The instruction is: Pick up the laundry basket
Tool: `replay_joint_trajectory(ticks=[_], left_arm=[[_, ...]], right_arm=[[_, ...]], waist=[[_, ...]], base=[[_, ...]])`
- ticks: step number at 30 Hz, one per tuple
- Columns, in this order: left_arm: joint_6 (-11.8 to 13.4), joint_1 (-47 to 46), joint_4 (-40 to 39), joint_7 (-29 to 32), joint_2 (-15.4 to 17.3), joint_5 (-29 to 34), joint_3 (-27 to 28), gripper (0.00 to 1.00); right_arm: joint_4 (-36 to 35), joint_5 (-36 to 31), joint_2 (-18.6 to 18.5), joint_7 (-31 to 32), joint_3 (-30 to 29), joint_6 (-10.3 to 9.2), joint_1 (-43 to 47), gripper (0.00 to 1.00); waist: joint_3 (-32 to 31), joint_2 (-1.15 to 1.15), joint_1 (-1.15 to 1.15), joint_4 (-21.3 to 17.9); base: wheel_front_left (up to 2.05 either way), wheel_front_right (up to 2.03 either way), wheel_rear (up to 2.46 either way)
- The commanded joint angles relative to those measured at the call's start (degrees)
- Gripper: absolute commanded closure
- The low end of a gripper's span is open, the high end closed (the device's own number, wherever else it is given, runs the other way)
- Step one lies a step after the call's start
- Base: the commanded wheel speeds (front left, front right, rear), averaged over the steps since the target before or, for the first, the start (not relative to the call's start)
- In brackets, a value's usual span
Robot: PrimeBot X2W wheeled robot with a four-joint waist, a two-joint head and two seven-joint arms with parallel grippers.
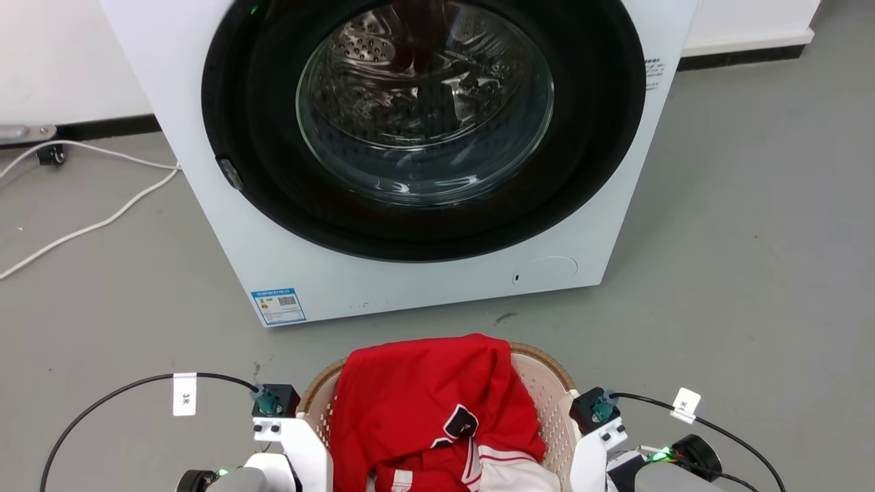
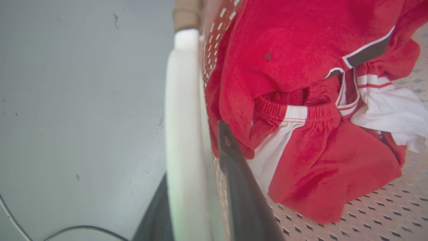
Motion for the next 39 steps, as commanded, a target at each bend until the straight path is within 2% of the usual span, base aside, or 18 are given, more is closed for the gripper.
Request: replay_joint_trajectory(ticks=[1,19,39], left_arm=[[-0.24,0.04,-0.26,0.68,0.49,-0.41,-0.76,1.0],[-0.25,2.18,0.55,3.96,1.18,-7.59,-6.88,1.0],[-0.25,1.65,0.78,4.18,1.43,-12.25,-12.06,1.0]], right_arm=[[-0.16,0.26,-0.84,0.29,0.91,0.3,0.23,1.0],[0.17,6.59,-1.86,0.64,6.83,0.26,0.94,1.0],[0.06,9.61,-2.14,1.12,9.67,0.26,0.97,1.0]], waist=[[-0.69,0.0,0.01,0.07],[-4.73,0.0,0.01,1.29],[-5.32,0.0,0.01,1.45]], base=[[0.0,0.0,0.0],[0.0,0.0,0.0],[0.0,0.0,0.0]])
